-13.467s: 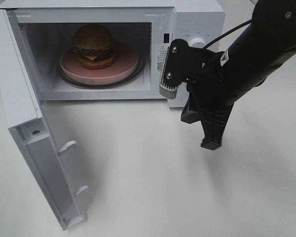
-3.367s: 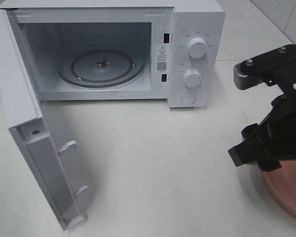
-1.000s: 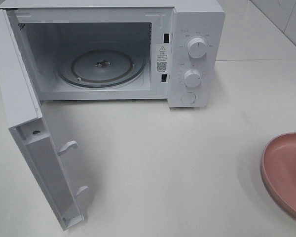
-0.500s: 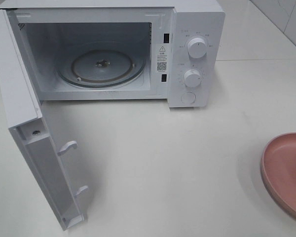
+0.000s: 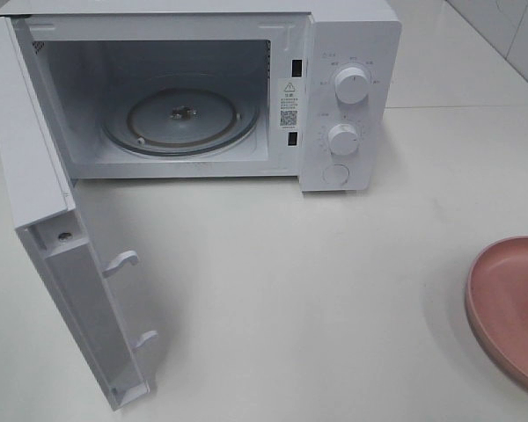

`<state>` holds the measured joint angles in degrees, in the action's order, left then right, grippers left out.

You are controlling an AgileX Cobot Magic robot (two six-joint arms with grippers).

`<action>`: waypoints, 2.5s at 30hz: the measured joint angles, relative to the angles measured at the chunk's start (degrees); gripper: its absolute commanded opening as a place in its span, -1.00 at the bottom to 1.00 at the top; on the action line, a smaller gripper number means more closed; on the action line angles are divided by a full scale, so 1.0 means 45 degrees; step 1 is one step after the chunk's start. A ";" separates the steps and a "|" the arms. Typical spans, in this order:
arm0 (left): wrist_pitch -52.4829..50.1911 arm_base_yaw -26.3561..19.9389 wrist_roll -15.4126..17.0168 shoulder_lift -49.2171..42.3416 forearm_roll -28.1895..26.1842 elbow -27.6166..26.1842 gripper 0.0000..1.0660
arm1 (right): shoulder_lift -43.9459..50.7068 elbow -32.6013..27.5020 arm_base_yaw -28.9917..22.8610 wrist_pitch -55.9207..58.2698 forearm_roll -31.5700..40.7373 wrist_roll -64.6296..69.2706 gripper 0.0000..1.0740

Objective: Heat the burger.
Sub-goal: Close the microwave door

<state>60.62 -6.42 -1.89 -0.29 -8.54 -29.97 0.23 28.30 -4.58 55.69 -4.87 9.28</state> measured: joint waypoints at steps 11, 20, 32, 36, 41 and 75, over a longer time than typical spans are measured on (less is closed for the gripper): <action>-0.2992 0.0000 0.0013 0.2024 -0.0127 -0.0255 -0.47 | 0.0000 0.0000 0.0000 0.0000 0.0000 0.0000 0.42; -0.5297 0.0000 0.0013 0.3922 -0.0013 0.0293 -1.00 | 0.0000 0.0000 0.0000 0.0000 0.0000 0.0000 0.42; -1.3891 0.0000 0.0013 0.6315 0.0013 0.3756 -1.00 | 0.0000 0.0000 0.0000 0.0000 0.0000 0.0000 0.42; -1.5432 0.0000 0.0013 0.7296 0.0013 0.4304 -1.00 | 0.0000 0.0000 0.0000 0.0000 0.0000 0.0000 0.42; -1.7902 0.0000 0.0688 0.9728 0.0484 0.4507 -1.00 | 0.0000 0.0000 0.0000 0.0000 0.0000 0.0000 0.42; -2.7578 0.2928 0.3591 1.9481 0.6557 0.4507 -1.00 | 0.0000 0.0000 0.0000 0.0000 0.0000 0.0000 0.42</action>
<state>-63.48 6.76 14.27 87.38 20.97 -9.68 0.23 28.30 -4.58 55.69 -4.87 9.28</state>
